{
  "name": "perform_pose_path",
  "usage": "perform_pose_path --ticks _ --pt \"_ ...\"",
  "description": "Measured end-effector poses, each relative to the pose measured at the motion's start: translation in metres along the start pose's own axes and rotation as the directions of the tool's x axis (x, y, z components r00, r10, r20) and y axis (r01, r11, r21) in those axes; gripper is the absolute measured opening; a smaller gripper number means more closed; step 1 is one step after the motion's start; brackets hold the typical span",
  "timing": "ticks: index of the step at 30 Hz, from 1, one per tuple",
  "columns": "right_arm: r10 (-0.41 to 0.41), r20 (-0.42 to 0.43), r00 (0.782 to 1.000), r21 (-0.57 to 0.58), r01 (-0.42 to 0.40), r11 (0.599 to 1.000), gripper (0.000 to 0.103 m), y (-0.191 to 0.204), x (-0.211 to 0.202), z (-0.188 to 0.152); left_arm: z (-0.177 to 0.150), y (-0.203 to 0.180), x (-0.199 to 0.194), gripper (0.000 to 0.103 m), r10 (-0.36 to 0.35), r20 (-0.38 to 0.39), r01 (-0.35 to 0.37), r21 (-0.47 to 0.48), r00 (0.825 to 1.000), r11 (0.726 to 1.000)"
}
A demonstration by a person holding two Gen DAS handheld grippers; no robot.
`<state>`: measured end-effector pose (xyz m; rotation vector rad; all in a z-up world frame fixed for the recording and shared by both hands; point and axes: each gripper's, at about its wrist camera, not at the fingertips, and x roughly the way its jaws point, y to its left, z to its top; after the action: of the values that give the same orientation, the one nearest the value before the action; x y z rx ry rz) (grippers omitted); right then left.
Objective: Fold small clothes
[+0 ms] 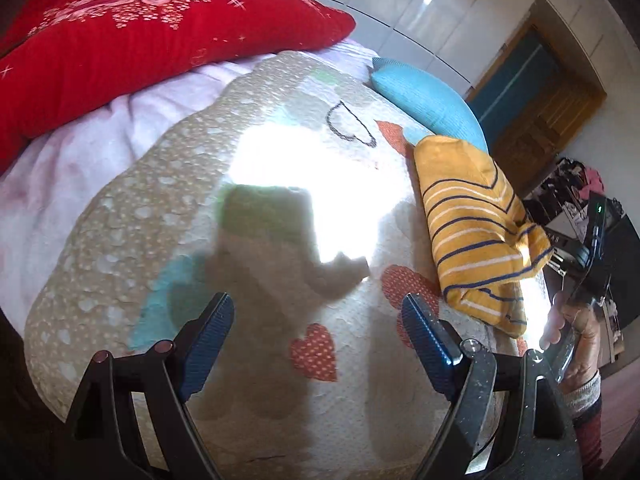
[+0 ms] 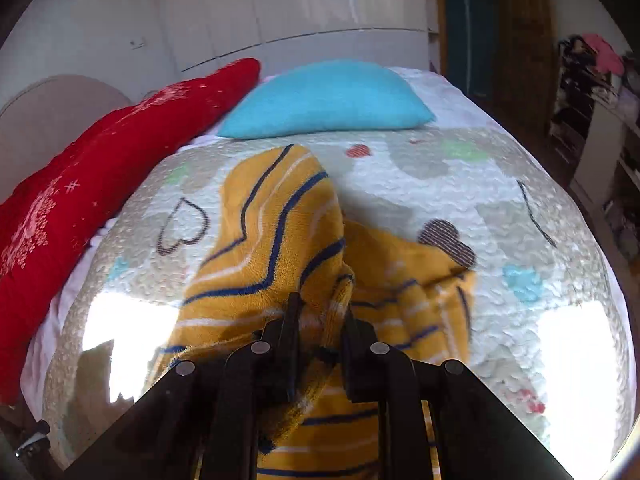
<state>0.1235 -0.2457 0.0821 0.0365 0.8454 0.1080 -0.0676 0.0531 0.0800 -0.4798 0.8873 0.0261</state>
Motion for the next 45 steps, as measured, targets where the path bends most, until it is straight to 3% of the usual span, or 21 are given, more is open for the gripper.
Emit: perform_pose_path --ticks 3,5,7,12,16,19,21,22,23,25,29,33,36,39,42,45 --pt "0.068 -0.079 0.994 0.119 -0.059 0.991 0.02 -0.059 0.021 -0.028 -0.003 -0.028 0.021 0.085 -0.019 -0.053 0.021 0.039 0.998 0.999" --pt "0.132 -0.063 0.989 0.181 -0.119 0.976 0.033 -0.081 0.02 -0.043 -0.005 -0.045 0.032 0.085 -0.029 -0.09 0.036 0.075 0.996 0.997" --pt "0.18 -0.033 0.983 0.214 -0.169 0.962 0.034 -0.093 0.013 -0.047 -0.007 -0.063 0.036 0.085 -0.02 -0.106 0.033 0.121 0.994 0.992" --pt "0.221 0.026 0.975 0.247 -0.22 0.944 0.04 -0.105 -0.016 -0.049 -0.006 -0.092 0.041 0.085 -0.003 -0.106 0.023 0.195 0.994 0.981" --pt "0.293 0.105 0.95 0.225 -0.31 0.924 0.062 -0.099 -0.046 -0.05 -0.01 -0.108 0.045 0.085 -0.003 -0.112 0.027 0.207 0.994 0.978" --pt "0.341 0.09 0.936 0.146 -0.351 0.925 0.072 -0.071 -0.052 -0.054 -0.016 -0.116 0.049 0.085 -0.001 -0.127 0.029 0.217 0.992 0.976" --pt "0.309 0.042 0.95 0.097 -0.312 0.945 0.067 -0.051 -0.039 -0.058 -0.02 -0.121 0.05 0.085 0.001 -0.136 0.03 0.222 0.991 0.975" --pt "0.308 0.007 0.951 0.088 -0.307 0.948 0.025 -0.045 -0.032 -0.063 -0.021 -0.123 0.049 0.085 -0.002 -0.138 0.033 0.224 0.99 0.974" --pt "0.347 -0.038 0.937 0.103 -0.341 0.934 0.004 -0.043 -0.02 -0.066 -0.022 -0.125 0.048 0.085 -0.004 -0.137 0.036 0.229 0.991 0.973" --pt "0.38 -0.036 0.924 0.15 -0.371 0.916 0.005 -0.051 -0.015 -0.075 -0.02 -0.131 0.042 0.085 0.0 -0.119 0.031 0.252 0.993 0.967" --pt "0.3 -0.024 0.954 0.104 -0.296 0.949 0.005 -0.064 -0.037 -0.095 -0.008 -0.144 0.037 0.085 0.006 -0.073 0.016 0.298 0.997 0.954" --pt "0.263 -0.07 0.962 0.134 -0.253 0.958 0.005 -0.077 -0.035 -0.118 0.011 -0.171 0.062 0.085 -0.009 -0.063 0.03 0.337 0.998 0.941" --pt "0.271 -0.083 0.959 0.181 -0.253 0.95 0.005 -0.086 -0.026 -0.128 0.023 -0.193 0.099 0.085 -0.059 -0.114 0.094 0.34 0.992 0.936" --pt "0.287 -0.069 0.955 0.214 -0.267 0.94 0.005 -0.091 -0.024 -0.131 0.028 -0.202 0.147 0.085 -0.024 -0.173 0.08 0.326 0.985 0.942" --pt "0.289 -0.066 0.955 0.211 -0.27 0.94 0.005 -0.093 -0.023 -0.133 0.023 -0.199 0.184 0.101 -0.014 -0.231 0.085 0.302 0.973 0.949" --pt "0.295 -0.061 0.954 0.187 -0.28 0.942 0.004 -0.094 -0.025 -0.133 0.031 -0.189 0.189 0.103 -0.051 -0.291 0.126 0.245 0.955 0.961"
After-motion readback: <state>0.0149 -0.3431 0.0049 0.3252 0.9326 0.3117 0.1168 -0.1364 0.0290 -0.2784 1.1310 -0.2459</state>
